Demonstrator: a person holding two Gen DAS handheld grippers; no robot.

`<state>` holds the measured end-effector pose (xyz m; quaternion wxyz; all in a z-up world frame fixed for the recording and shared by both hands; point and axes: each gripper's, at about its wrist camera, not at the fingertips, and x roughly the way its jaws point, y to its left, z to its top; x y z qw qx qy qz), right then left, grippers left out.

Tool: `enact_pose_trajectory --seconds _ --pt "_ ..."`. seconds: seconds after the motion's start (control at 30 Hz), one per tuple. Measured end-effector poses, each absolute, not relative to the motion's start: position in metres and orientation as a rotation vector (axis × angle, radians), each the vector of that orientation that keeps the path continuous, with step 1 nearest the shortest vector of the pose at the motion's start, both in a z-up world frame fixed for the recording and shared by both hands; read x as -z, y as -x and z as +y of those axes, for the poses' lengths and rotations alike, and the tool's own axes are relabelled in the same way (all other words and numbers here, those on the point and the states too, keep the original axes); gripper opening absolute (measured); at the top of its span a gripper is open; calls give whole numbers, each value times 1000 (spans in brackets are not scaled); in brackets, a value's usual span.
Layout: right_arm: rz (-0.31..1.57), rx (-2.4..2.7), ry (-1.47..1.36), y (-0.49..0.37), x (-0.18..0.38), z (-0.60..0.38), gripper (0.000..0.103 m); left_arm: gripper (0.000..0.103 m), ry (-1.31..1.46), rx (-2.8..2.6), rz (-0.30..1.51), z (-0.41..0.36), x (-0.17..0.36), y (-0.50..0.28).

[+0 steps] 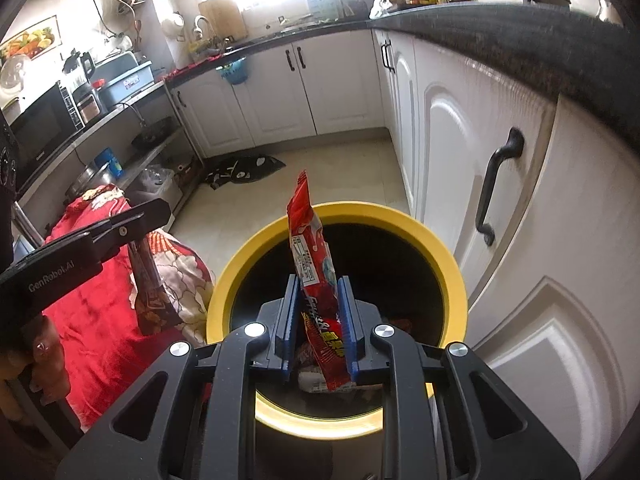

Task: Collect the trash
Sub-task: 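Carry the chocolate bar and red packet over the yellow bin and release both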

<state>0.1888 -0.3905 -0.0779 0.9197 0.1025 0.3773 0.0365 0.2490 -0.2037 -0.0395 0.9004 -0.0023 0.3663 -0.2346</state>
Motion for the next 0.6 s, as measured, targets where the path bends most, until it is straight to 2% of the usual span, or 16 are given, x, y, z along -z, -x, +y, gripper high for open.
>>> enact_pose_trajectory --seconds 0.6 --pt "821 -61 -210 -202 96 -391 24 14 23 482 816 -210 59 -268"
